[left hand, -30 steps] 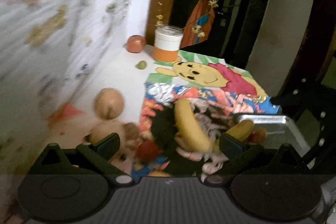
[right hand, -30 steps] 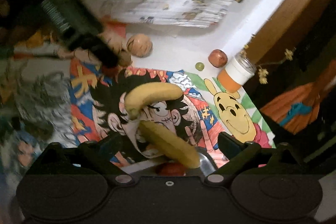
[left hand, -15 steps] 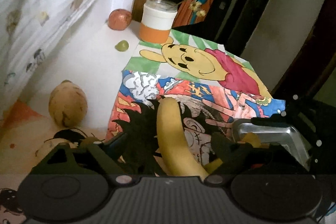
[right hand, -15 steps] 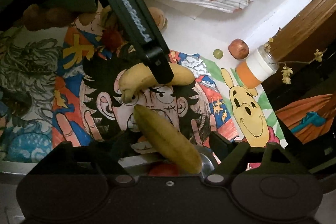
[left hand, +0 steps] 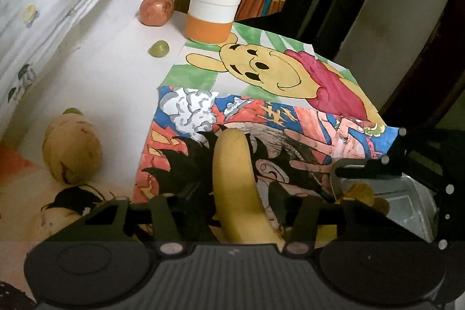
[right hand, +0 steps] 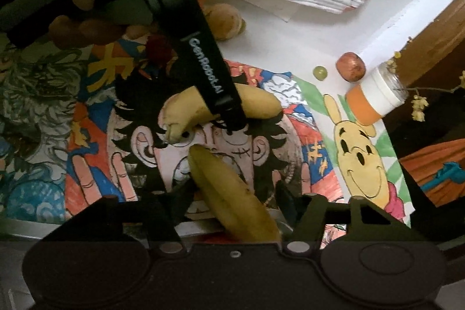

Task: Organize fruits
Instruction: 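Grasp a yellow banana with the right gripper while the left gripper grasps the other banana, then lower the banana in the right gripper onto the tray while the left gripper lowers its banana there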

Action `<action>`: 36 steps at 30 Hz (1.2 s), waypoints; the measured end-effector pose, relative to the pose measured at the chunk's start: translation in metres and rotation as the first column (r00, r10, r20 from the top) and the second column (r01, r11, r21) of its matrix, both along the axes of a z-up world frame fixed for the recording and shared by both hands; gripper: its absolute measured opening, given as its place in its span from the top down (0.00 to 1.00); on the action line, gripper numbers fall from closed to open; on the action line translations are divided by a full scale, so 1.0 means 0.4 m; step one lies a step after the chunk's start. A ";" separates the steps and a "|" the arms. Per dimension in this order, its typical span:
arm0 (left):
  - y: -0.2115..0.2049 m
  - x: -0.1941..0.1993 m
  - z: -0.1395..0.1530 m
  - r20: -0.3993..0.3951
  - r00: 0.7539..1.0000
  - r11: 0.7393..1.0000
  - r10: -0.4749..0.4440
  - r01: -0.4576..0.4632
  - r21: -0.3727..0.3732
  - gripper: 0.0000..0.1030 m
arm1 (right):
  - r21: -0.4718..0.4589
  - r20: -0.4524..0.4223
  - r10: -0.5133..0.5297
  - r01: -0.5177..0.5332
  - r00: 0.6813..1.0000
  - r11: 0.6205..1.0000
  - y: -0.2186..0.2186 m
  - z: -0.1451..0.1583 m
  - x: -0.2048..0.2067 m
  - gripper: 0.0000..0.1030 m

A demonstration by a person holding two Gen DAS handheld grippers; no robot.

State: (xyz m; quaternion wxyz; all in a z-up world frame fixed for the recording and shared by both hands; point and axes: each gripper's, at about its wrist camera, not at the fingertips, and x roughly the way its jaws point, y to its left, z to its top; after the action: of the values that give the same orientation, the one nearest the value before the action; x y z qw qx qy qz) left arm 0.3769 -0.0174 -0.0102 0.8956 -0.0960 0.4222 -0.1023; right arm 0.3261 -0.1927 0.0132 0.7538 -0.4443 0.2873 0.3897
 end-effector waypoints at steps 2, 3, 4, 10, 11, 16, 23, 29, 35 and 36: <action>0.002 0.003 -0.002 0.001 1.000 1.000 -0.003 0.003 -0.005 0.56 | -0.003 -0.012 0.015 -0.015 1.000 1.000 0.002 -0.001 -0.002 0.49; 0.004 0.004 -0.002 -0.003 1.000 1.000 -0.006 0.006 -0.019 0.60 | -0.008 -0.013 0.023 -0.023 1.000 1.000 0.003 -0.002 -0.004 0.50; 0.006 0.005 -0.003 -0.009 1.000 0.999 -0.008 0.008 -0.033 0.61 | -0.012 -0.013 0.029 -0.029 1.000 1.000 0.004 -0.002 -0.004 0.50; 0.021 0.004 -0.001 -0.029 0.999 0.997 0.031 -0.033 -0.074 0.63 | -0.069 0.057 0.096 -0.092 0.994 0.993 0.013 -0.014 -0.027 0.60; 0.026 0.002 -0.001 -0.032 0.999 0.996 0.039 -0.041 -0.082 0.63 | -0.087 0.087 0.112 -0.104 0.990 0.991 0.016 -0.020 -0.038 0.60; 0.040 -0.021 0.008 -0.024 0.998 0.993 0.065 -0.067 -0.094 0.66 | -0.116 0.212 0.136 -0.113 0.968 0.987 0.016 -0.044 -0.076 0.66; 0.057 -0.053 0.033 -0.003 0.996 0.989 0.093 -0.093 -0.114 0.66 | -0.057 0.323 0.077 -0.062 0.943 0.996 0.002 -0.013 -0.092 0.68; 0.059 -0.089 0.071 0.029 0.995 0.987 0.100 -0.095 -0.132 0.66 | 0.063 0.403 -0.026 0.000 0.915 0.998 -0.035 0.035 -0.114 0.68; 0.032 -0.127 0.101 0.046 0.996 0.987 0.082 -0.074 -0.142 0.66 | 0.126 0.473 -0.097 0.042 0.876 0.991 -0.089 0.100 -0.160 0.68; 0.024 -0.132 0.105 0.047 0.996 0.987 0.074 -0.067 -0.145 0.66 | 0.123 0.485 -0.099 0.045 0.869 0.991 -0.099 0.108 -0.171 0.68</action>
State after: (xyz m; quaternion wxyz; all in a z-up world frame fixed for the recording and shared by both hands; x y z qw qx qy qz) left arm 0.3241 -0.0080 0.0317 0.9002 -0.1722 0.3864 -0.1031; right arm 0.2578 -0.2322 0.0565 0.8387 -0.4763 0.0819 0.2509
